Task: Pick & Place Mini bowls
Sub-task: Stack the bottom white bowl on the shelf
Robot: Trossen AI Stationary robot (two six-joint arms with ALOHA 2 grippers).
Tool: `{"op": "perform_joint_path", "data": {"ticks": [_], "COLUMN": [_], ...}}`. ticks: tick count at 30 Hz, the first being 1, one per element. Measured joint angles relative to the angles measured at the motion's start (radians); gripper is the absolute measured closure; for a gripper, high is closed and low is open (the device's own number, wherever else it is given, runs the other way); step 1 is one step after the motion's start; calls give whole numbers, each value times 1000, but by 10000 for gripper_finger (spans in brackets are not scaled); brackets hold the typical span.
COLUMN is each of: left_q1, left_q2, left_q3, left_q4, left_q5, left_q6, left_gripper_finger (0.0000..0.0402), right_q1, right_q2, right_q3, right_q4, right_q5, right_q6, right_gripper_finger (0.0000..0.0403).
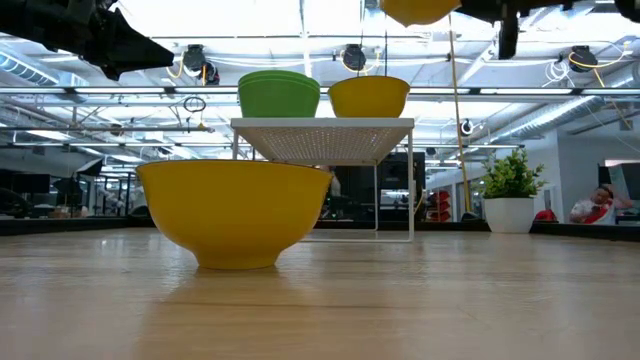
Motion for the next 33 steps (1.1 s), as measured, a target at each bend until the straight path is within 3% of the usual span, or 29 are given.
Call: {"op": "perform_joint_path", "data": {"ticks": [6, 14, 23, 29, 33], "left_q1": [0, 0, 0, 0, 0], "left_q2": [0, 0, 0, 0, 0], "left_q3": [0, 0, 0, 0, 0], "left_q4": [0, 1, 1, 0, 0], "left_q5": [0, 0, 0, 0, 0], "left_q6": [0, 0, 0, 0, 0], "left_gripper_finger": [316, 316, 316, 316, 316], "right_q1": [-119, -304, -545, -680, -730], "right_q2": [43, 191, 384, 477, 503], "right_q3": [162, 447, 693, 748, 751], "right_q4": [-285, -652, -915, -940, -943], "right_q5": [-103, -288, -629, -858, -914], "right_q6": [73, 139, 203, 235, 234], "right_gripper_finger": [403, 403, 403, 403, 403]}}
